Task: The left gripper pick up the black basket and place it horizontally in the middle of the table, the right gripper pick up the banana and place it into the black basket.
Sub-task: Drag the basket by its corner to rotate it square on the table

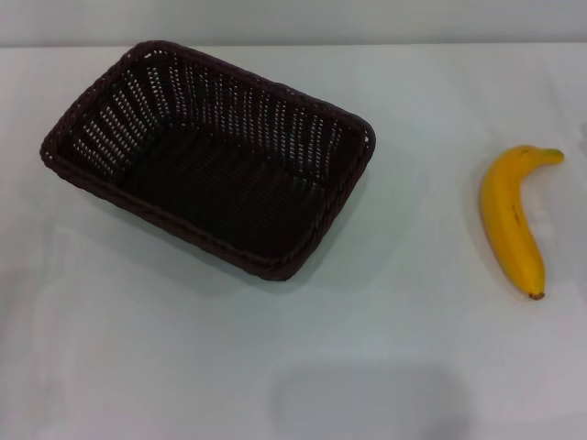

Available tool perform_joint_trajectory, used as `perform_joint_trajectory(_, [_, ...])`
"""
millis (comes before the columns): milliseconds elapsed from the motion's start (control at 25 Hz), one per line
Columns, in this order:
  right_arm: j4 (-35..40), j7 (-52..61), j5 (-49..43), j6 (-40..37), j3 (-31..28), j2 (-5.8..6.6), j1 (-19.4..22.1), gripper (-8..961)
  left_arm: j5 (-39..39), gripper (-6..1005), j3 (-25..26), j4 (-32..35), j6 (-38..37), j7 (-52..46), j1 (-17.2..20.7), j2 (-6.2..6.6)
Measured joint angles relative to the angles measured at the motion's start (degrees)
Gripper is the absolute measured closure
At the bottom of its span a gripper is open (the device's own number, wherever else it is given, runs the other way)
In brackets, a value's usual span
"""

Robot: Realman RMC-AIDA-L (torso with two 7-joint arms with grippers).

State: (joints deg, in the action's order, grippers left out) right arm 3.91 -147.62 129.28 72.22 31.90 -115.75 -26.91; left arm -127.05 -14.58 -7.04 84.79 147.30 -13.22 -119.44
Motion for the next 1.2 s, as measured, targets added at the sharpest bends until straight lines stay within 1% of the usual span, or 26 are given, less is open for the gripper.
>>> perform_joint_trajectory(600, [-0.05, 0.14, -0.17, 0.03, 0.35, 0.00, 0.02, 85, 1.00, 183, -0.11, 0.54, 0.12, -2.07, 0.39, 0.16])
perform_joint_trajectory(640, [-0.05, 0.14, -0.18, 0.03, 0.35, 0.01, 0.02, 85, 1.46, 183, -0.11, 1.30, 0.12, -3.57, 0.38, 0.26])
perform_joint_trajectory(680, [-0.05, 0.15, -0.18, 0.02, 0.34, 0.04, 0.02, 85, 2.78, 183, -0.16, 3.46, -0.13, -7.37, 0.42, 0.41])
perform_joint_trajectory(720, [-0.05, 0.15, -0.18, 0.02, 0.34, 0.04, 0.02, 85, 2.78, 182, -0.16, 3.46, -0.13, -7.37, 0.42, 0.41])
perform_joint_trajectory(840, [-0.05, 0.15, -0.18, 0.02, 0.28, 0.05, 0.01, 86, 5.85, 182, -0.19, 7.92, -1.18, -13.77, 0.49, 0.44])
perform_joint_trajectory(1200, [-0.03, 0.22, -0.03, 0.18, 0.19, 0.00, -0.05, 86, 8.84, 182, -0.19, 15.43, -3.46, -21.83, -0.07, 0.73])
